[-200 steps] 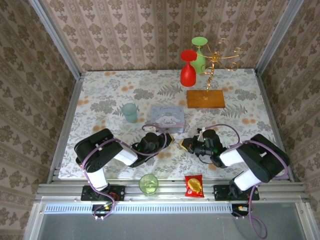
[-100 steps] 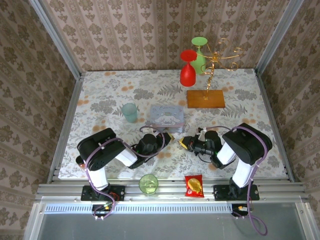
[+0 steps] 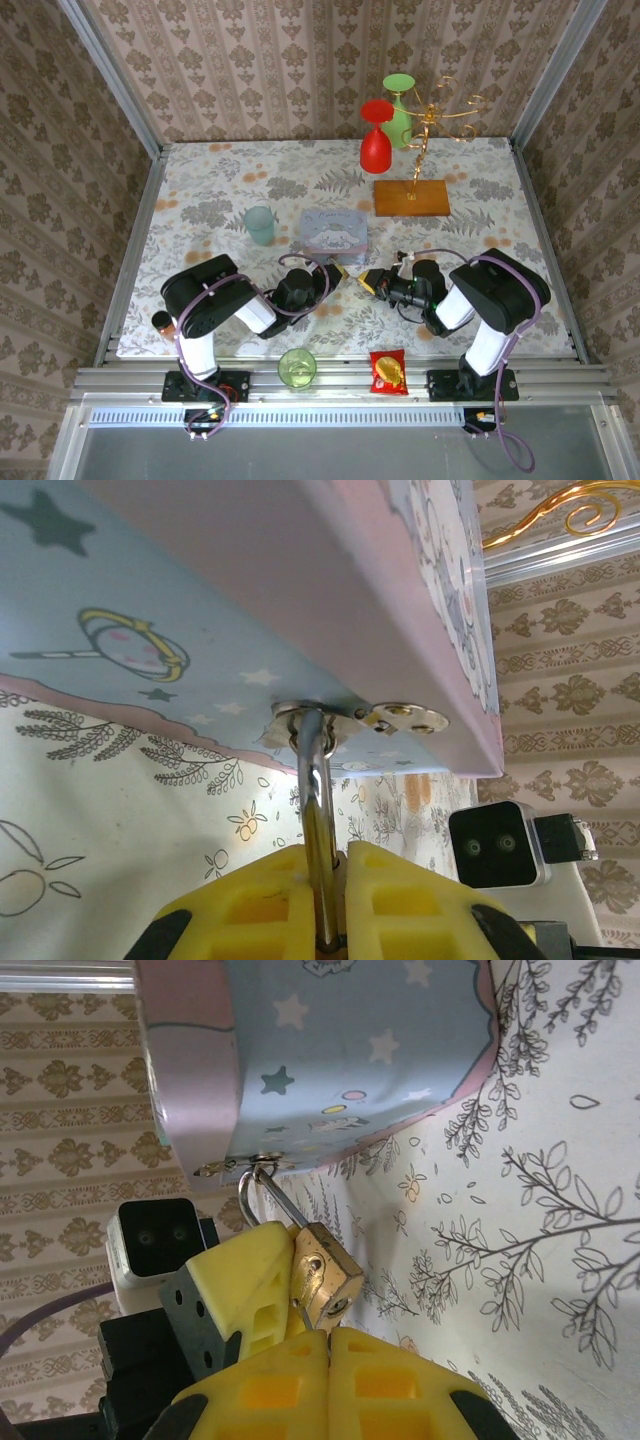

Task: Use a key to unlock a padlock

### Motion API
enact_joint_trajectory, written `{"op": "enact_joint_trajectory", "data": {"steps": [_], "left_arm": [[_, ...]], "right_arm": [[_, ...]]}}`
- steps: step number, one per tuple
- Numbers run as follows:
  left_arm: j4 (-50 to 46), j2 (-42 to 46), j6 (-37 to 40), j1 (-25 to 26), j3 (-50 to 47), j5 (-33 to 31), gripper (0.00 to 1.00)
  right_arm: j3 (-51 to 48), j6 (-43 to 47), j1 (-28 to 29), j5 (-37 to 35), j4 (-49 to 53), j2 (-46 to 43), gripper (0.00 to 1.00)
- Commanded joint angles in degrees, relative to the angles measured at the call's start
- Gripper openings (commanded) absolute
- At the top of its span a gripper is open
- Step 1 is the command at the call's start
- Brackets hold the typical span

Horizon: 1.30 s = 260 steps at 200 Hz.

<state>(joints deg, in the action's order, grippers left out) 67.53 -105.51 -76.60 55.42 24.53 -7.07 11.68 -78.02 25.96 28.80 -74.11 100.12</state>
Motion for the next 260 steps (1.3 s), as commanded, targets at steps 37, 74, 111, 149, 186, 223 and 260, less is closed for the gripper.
{"op": "enact_joint_trajectory", "data": {"steps": [37, 74, 111, 149, 186, 223, 260], "left_arm": [[5.93, -0.38, -1.7, -0.15, 0.46, -2.6, 0.0], [6.04, -0.76, -2.77, -0.04, 1.58, -1.77, 0.0], [6.34, -0.04, -3.54, 0.0, 0.87, -1.8, 0.0], [6.39, 0.79, -3.35, -0.1, 1.29, -1.08, 0.0], [6.65, -0.17, -5.21, 0.46, 1.99, -0.4, 0.0], [6.73, -0.31, -6.01, 0.88, 1.95, -1.48, 0.0], [6.78, 0.19, -5.93, 0.7, 1.22, -2.28, 0.0]], "right_arm": [[-0.9, 2.1, 0.02, -0.78, -1.31, 0.67, 0.0], [-0.06, 1.22, 0.76, -1.56, -1.35, 0.61, 0.0], [0.95, 0.94, 0.94, -2.31, -1.42, 1.13, 0.0], [0.83, 1.46, 1.2, -2.76, -1.49, 0.88, 0.0], [1.15, 1.55, 1.2, -3.18, -1.55, 0.45, 0.0], [1.0, 1.7, 1.34, -3.87, -1.61, -0.07, 0.0], [0.27, 2.08, 1.26, -4.34, -1.5, -2.05, 0.0]]}}
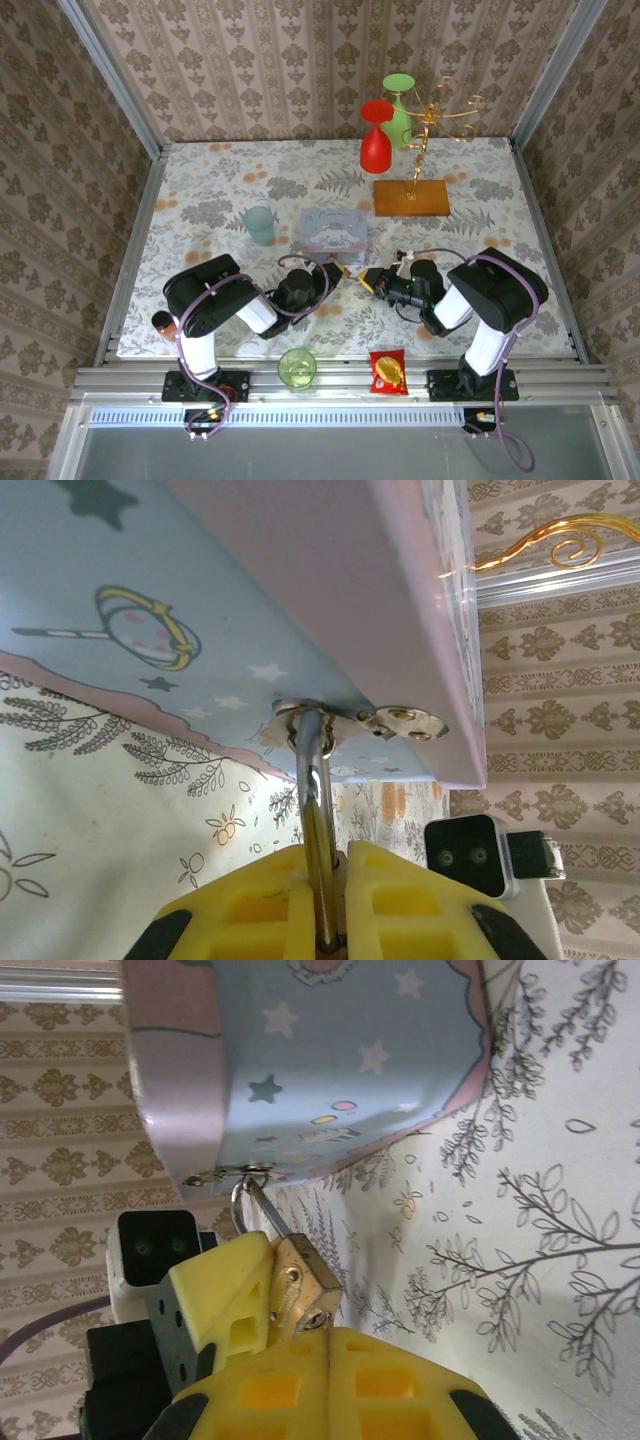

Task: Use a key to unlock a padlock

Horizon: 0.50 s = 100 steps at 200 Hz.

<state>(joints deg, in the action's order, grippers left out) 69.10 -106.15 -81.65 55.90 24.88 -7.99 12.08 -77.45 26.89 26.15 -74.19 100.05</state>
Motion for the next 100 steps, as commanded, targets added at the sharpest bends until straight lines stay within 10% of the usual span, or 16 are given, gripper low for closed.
{"op": "enact_joint_trajectory", "data": {"steps": [1, 100], "left_arm": [[5.19, 0.84, -0.88, 0.19, 0.87, -1.39, 0.0], [5.38, 2.87, -4.47, 1.24, 3.4, -3.8, 0.0]], "right_arm": [[-0.12, 1.51, 0.29, -1.71, -1.45, -1.97, 0.0], [-1.29, -0.06, 0.78, -7.05, -1.55, -5.42, 0.0]]}}
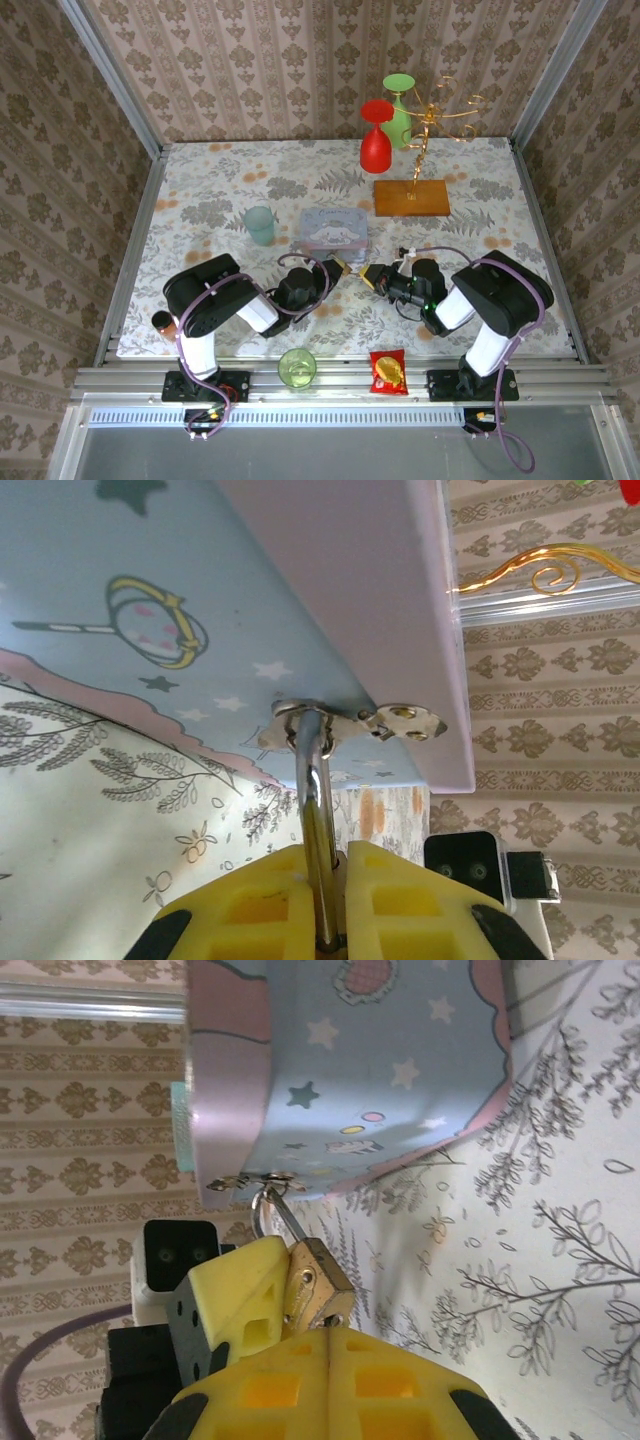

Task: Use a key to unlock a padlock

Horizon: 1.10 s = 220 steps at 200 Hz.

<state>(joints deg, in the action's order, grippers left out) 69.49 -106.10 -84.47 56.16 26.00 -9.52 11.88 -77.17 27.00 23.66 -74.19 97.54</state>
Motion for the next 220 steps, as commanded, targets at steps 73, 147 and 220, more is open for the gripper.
{"op": "enact_joint_trajectory", "data": {"steps": [73, 147, 220], "left_arm": [[5.04, 1.84, -4.9, 1.77, 7.56, -1.83, 0.0], [4.95, 2.56, -2.94, 2.68, 4.37, -1.51, 0.0], [4.45, -2.51, 3.41, 1.05, 4.75, -0.51, 0.0]], "right_arm": [[-0.47, -2.81, 6.84, -14.2, -1.51, -2.72, 0.0], [-2.97, -1.65, 0.8, -9.28, -0.8, -1.94, 0.0], [-1.77, 10.61, -0.07, 7.46, 9.66, -1.21, 0.0]]}}
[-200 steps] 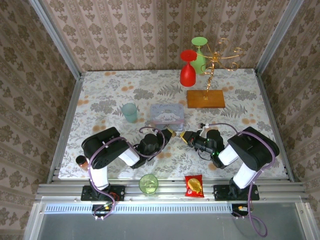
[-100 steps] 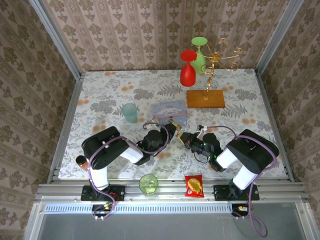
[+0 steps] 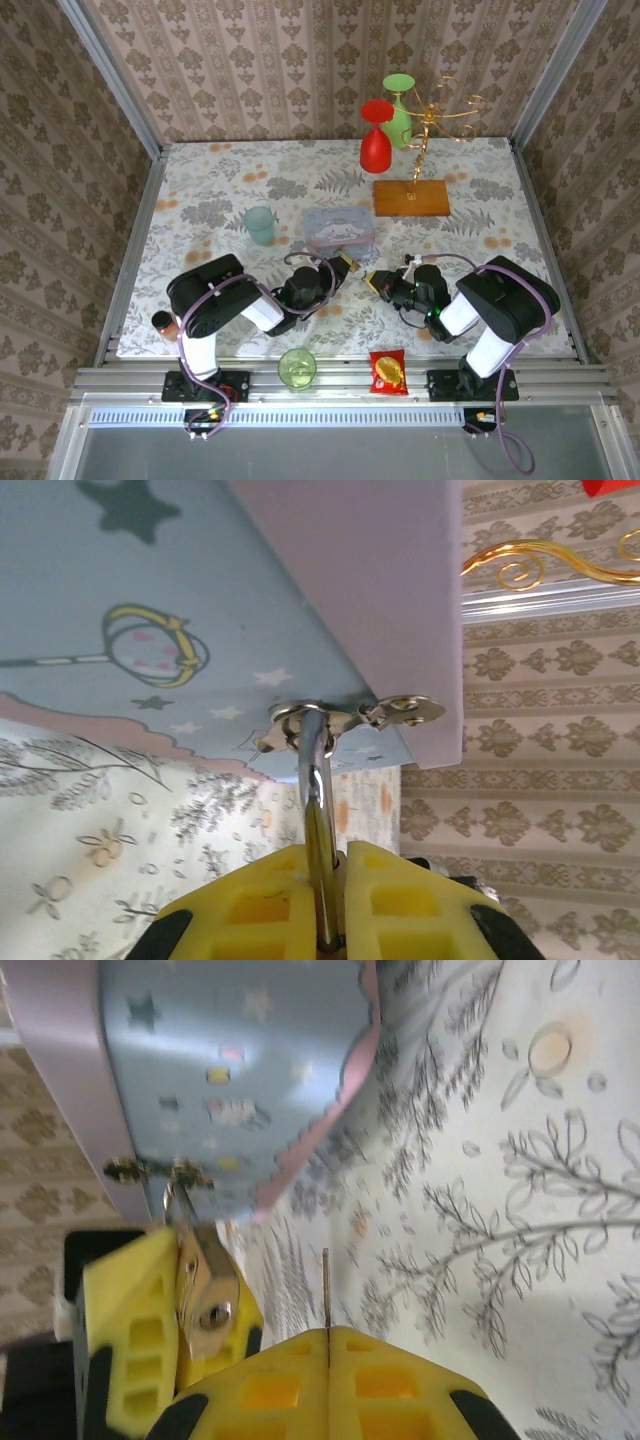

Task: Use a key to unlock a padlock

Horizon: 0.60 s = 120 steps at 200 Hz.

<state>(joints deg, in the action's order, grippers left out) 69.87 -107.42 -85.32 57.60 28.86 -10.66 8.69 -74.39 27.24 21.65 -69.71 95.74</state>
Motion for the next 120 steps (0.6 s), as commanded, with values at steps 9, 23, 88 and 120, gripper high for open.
{"op": "enact_joint_trajectory", "data": {"steps": [9, 23, 88, 120], "left_arm": [[3.96, -1.77, 4.64, -0.15, 1.94, 0.81, 0.0], [3.51, -2.1, 6.15, -0.13, 1.6, 1.41, 0.0], [3.21, -1.72, 8.57, -0.6, -2.62, 3.89, 0.0], [4.3, -3.87, 8.49, -1.0, -2.07, 6.76, 0.0]], "right_arm": [[2.11, 10.71, -0.73, 12.45, 7.92, 0.34, 0.0], [3.19, 15.16, -1.6, 16.04, 12.67, -0.69, 0.0], [9.49, 33.65, -4.23, 18.73, 43.33, -9.73, 0.0], [10.47, 33.12, -7.29, 24.71, 39.72, -5.74, 0.0]]}}
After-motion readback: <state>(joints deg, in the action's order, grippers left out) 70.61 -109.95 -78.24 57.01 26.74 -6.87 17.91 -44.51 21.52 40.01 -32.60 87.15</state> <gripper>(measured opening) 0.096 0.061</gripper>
